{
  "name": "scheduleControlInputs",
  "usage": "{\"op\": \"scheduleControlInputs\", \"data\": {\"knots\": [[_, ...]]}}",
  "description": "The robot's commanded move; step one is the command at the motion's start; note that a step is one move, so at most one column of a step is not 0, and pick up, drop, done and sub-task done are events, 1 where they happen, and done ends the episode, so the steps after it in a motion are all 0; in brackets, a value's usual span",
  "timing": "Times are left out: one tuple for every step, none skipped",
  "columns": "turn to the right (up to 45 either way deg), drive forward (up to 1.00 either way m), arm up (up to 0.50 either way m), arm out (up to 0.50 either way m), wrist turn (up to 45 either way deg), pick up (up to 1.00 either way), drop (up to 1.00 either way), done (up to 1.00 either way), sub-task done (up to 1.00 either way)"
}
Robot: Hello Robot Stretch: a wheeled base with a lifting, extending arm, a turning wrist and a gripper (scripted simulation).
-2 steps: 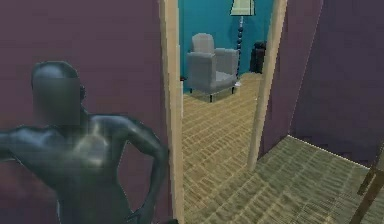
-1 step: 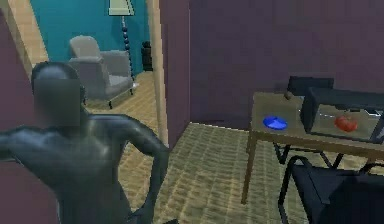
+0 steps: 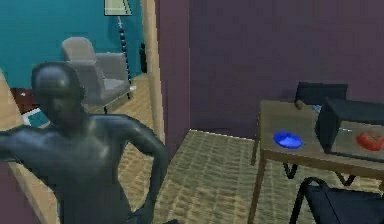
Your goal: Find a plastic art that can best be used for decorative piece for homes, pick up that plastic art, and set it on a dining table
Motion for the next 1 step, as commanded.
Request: {"op": "scheduleControlInputs", "data": {"knots": [[15.0, 0.00, 0.00, 0.00, 0.0, 0.00, 0.00, 0.00, 0.00]]}}
